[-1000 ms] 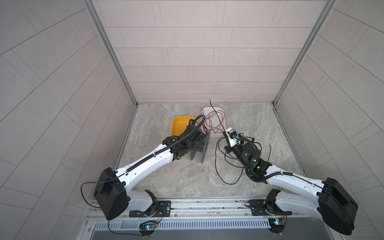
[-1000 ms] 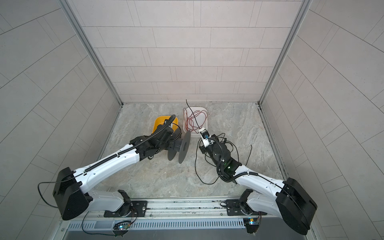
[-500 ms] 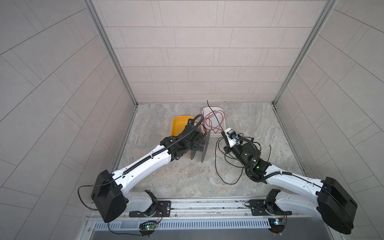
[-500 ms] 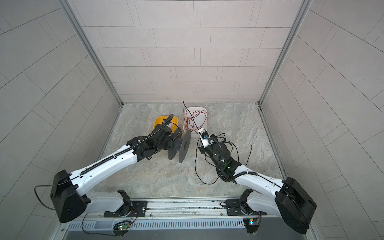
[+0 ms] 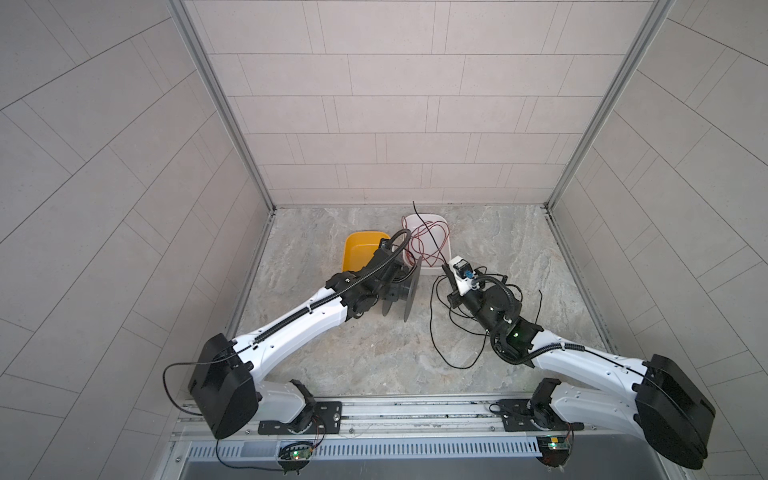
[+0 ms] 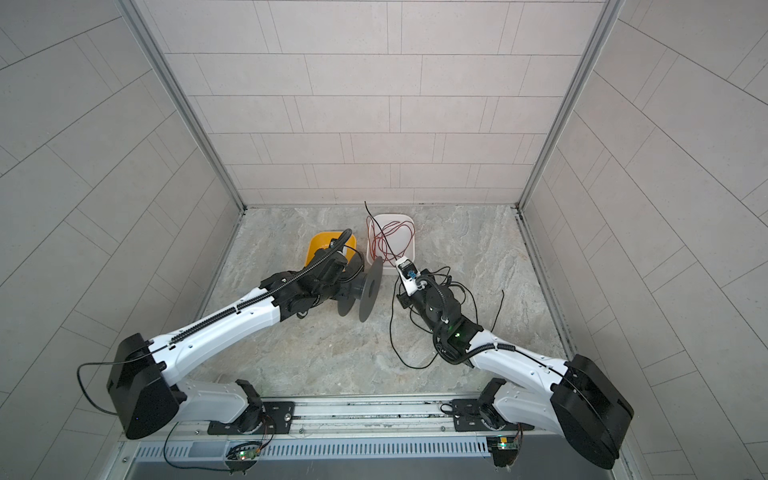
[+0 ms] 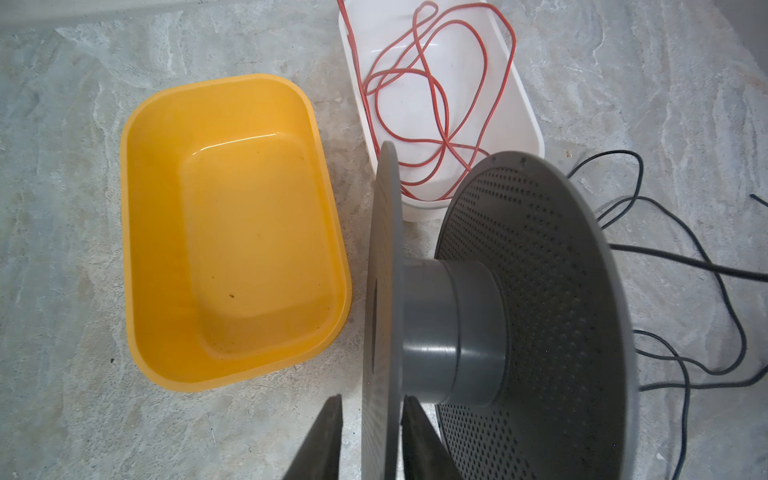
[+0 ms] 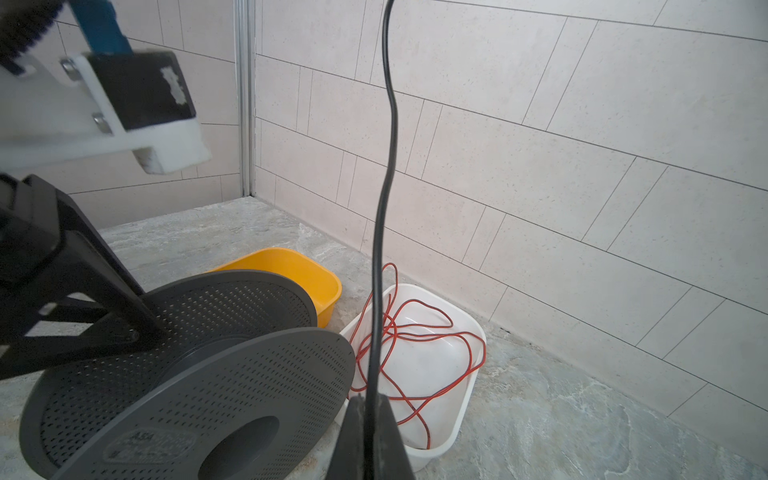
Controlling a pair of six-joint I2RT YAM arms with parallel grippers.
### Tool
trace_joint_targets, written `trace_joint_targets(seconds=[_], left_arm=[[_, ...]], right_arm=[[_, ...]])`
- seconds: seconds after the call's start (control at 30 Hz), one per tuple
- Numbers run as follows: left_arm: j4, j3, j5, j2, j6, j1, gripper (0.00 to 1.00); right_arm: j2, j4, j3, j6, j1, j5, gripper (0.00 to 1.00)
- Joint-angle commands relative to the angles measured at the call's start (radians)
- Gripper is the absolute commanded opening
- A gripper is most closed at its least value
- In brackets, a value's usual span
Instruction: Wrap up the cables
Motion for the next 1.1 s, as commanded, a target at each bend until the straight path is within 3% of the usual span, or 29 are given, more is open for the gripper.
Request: trace_joint_targets(seconds=[0.0, 0.13, 0.47, 0.57, 0.67, 0.83, 0.93, 1.07], left_arm=[[0.009, 0.005, -0.007, 0.019, 0.005, 0.007, 0.27], [0.015, 0.004, -0.014, 0.024, 0.004, 0.008, 0.17], [0.018, 0.012, -0.015, 0.033, 0.001, 0.008, 0.17], [0.01, 0.02, -0.017, 0.03, 0.002, 0.009, 0.26], [-0.003, 0.029, -0.021, 0.022, 0.002, 0.008, 0.43], [-0.024, 0.044, -0.032, -0.008, 0.002, 0.009, 0.57], [-0.059, 0.066, -0.033, -0.03, 0.006, 0.01, 0.72], [-0.15, 0.132, -0.051, -0.079, 0.032, 0.01, 0.8]], right_arm=[[-0.03, -0.006, 0.007, 0.003, -0.002, -0.01, 0.0], [-0.043, -0.013, 0.006, -0.004, -0.003, -0.005, 0.0], [-0.051, -0.021, 0.001, -0.009, -0.003, -0.005, 0.0], [-0.048, -0.018, -0.001, -0.013, -0.003, -0.001, 0.0], [-0.042, -0.012, 0.0, -0.02, -0.002, 0.002, 0.0], [-0.034, 0.002, -0.001, -0.04, -0.003, -0.001, 0.0], [-0.026, 0.006, 0.002, -0.069, -0.003, -0.005, 0.0], [-0.008, 0.051, -0.004, -0.109, -0.006, -0.013, 0.0]])
